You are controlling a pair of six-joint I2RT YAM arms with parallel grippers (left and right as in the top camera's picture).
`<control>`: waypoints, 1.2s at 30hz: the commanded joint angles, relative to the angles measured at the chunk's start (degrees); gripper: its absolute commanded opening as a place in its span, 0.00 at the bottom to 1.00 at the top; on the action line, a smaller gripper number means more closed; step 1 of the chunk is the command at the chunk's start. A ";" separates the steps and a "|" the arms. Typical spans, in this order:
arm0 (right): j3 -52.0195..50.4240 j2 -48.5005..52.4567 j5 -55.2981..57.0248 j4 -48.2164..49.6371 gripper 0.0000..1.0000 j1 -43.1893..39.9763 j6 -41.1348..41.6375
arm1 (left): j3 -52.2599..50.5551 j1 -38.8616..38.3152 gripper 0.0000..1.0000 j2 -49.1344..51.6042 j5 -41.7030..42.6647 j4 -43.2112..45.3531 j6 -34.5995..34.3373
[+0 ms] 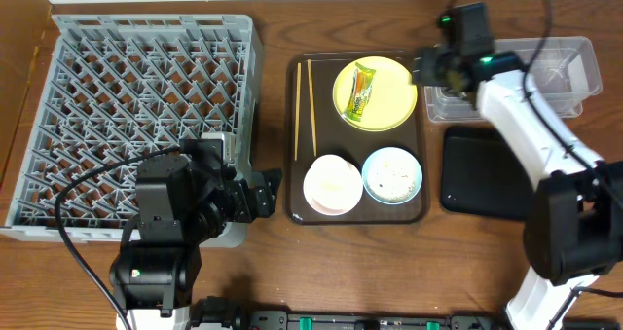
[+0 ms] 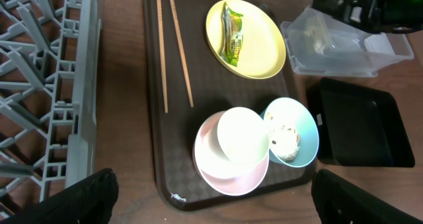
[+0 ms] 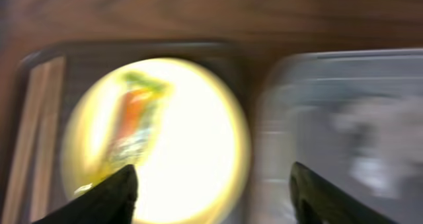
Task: Sort waste into correct bins and load items into the dishwasher
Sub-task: 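Carry the wrapper to the clear bin and open the right gripper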
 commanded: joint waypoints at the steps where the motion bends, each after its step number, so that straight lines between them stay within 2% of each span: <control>1: 0.39 0.11 2.21 0.17 0.67 6.58 -2.08 | 1.51 -0.17 0.95 -0.02 0.76 -0.13 0.11; 4: 0.39 3.56 8.50 3.32 0.63 10.67 0.04 | 1.51 -0.17 0.94 -0.02 0.76 -0.15 0.11; 7: 0.39 7.93 8.41 9.01 0.63 12.98 0.04 | 1.51 -0.17 0.94 -0.02 0.76 -0.15 0.11; 9: 0.39 11.61 8.87 12.63 0.74 13.79 0.00 | 1.51 -0.17 0.94 -0.02 0.76 -0.15 0.11; 12: 0.39 16.65 8.96 16.37 0.71 13.86 0.00 | 1.51 -0.17 0.94 -0.02 0.76 -0.15 0.11; 13: 0.39 17.59 8.94 16.76 0.64 13.73 0.02 | 1.51 -0.17 0.94 -0.02 0.76 -0.15 0.11; 15: 0.39 18.40 8.96 16.85 0.37 13.68 -0.02 | 1.51 -0.17 0.94 -0.02 0.76 -0.13 0.11; 17: 0.44 17.16 8.90 15.65 0.15 13.68 0.00 | 1.51 -0.17 0.94 -0.02 0.76 -0.15 0.11; 19: 0.44 14.53 8.90 14.38 0.01 13.35 0.02 | 1.51 -0.17 0.94 -0.02 0.76 -0.15 0.11; 26: 0.44 0.13 8.90 5.35 0.01 8.50 0.24 | 1.51 -0.17 0.94 -0.02 0.76 -0.13 0.11; 29: 0.44 -4.72 8.96 1.20 0.01 4.26 3.65 | 1.51 -0.17 0.94 -0.02 0.76 -0.13 0.11; 36: 0.39 -4.94 9.31 -6.67 0.01 -6.64 27.93 | 1.51 -0.17 0.94 -0.02 0.76 -0.15 0.11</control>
